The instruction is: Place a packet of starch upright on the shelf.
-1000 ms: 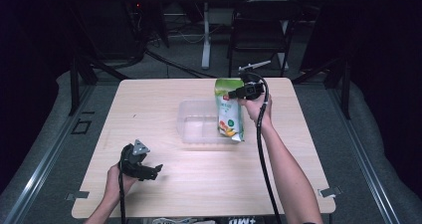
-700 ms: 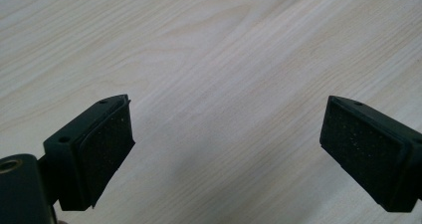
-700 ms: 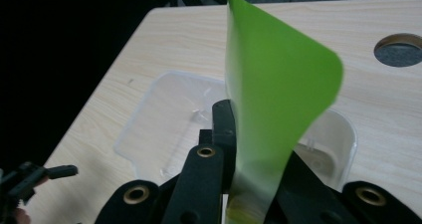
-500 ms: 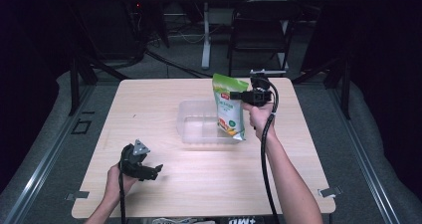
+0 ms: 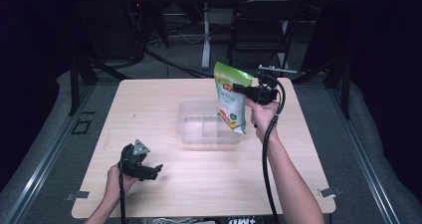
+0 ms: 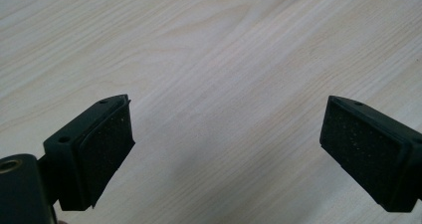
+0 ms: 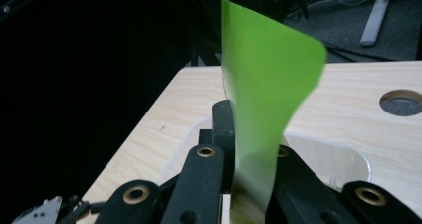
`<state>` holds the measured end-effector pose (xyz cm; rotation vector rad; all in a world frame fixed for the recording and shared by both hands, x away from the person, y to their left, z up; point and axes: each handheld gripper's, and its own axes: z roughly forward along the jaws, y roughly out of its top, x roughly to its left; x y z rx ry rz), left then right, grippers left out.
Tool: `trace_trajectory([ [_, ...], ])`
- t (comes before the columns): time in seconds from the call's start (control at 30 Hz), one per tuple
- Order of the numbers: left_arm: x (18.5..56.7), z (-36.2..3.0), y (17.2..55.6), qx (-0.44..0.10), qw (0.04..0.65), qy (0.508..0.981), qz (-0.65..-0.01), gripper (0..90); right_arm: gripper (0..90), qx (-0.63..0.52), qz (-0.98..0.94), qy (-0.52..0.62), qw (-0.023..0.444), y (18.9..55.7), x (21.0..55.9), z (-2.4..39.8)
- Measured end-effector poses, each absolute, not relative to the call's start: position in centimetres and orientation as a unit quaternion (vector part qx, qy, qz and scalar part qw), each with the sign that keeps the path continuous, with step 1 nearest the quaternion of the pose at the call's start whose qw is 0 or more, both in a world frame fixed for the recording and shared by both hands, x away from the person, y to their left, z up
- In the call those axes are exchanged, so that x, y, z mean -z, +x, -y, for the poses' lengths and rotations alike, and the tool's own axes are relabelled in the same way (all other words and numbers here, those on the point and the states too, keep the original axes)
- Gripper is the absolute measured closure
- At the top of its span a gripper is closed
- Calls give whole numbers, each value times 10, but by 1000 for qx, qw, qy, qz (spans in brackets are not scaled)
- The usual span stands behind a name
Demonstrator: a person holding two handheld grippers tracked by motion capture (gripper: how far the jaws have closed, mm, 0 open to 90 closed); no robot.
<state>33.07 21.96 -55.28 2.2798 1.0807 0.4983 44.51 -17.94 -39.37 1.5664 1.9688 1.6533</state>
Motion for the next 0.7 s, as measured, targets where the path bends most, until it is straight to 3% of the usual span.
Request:
trace_trajectory([
  [0.7, 553, -219, 331, -184, 281, 852, -401, 62, 900, -556, -625, 535, 117, 449, 402, 172],
])
